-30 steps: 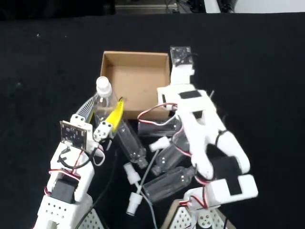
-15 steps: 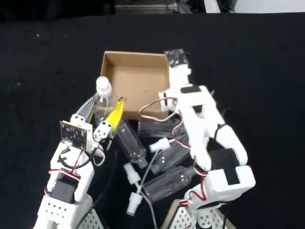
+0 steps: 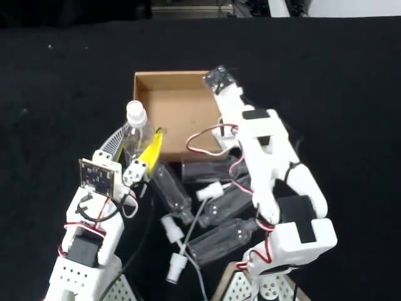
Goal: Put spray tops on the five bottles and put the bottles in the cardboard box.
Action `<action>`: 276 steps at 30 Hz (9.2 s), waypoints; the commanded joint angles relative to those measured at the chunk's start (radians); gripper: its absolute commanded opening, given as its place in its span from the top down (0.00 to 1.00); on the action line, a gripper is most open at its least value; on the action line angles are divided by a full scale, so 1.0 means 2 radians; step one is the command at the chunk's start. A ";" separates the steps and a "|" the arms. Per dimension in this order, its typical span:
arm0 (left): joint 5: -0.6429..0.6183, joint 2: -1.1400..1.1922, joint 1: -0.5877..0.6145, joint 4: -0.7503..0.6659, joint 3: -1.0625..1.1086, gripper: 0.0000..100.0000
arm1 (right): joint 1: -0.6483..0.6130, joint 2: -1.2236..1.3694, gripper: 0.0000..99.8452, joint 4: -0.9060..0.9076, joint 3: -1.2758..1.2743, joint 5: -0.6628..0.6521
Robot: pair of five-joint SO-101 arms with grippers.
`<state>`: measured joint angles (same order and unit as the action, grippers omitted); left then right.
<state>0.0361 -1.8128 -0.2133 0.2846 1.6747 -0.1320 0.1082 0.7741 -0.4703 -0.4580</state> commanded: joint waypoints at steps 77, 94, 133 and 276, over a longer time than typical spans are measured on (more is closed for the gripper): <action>0.003 0.986 0.521 -0.835 -0.181 0.97 | -0.009 -0.450 0.84 -0.170 -0.350 0.206; -0.001 1.139 0.544 -0.964 -0.182 0.97 | -0.008 -0.450 0.84 -0.170 -0.351 0.206; -0.030 1.143 0.572 -0.966 -0.227 0.97 | -0.007 -0.451 0.84 -0.170 -0.356 0.202; -0.032 1.036 0.072 -0.702 -0.504 0.97 | -0.006 -0.451 0.84 -0.171 -0.354 0.202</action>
<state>-0.0192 0.2186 -0.0614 -1.0886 0.7818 -0.1657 -0.7541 0.4626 -1.1868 -0.0499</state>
